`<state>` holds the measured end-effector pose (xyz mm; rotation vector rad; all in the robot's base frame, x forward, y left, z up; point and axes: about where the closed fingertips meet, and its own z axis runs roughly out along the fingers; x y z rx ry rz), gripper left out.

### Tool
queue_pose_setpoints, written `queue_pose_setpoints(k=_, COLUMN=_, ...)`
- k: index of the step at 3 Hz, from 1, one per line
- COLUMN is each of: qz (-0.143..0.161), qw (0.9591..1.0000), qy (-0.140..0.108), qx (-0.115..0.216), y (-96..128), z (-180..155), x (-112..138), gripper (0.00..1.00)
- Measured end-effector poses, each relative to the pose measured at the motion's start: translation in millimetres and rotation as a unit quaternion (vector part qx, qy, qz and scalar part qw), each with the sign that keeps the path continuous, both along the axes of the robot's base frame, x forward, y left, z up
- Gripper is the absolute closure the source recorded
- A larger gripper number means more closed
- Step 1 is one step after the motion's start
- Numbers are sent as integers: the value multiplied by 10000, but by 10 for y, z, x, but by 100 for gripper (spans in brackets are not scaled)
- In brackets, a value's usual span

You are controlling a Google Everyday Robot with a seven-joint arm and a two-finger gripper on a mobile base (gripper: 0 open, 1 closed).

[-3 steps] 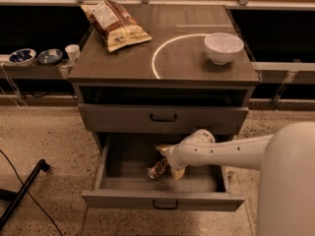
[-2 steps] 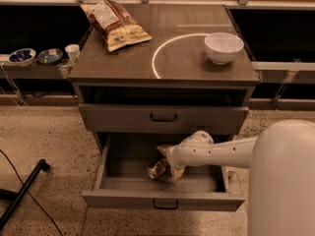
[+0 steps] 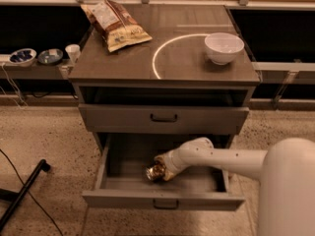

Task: Pick orange can from middle drawer and place on counter

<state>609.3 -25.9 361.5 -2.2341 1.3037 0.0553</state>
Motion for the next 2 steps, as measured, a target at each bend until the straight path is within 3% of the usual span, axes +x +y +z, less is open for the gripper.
queue_pose_setpoints(k=2, qz=178, qw=9997, qy=-26, qx=149, y=14, z=32, x=-2, gripper=87)
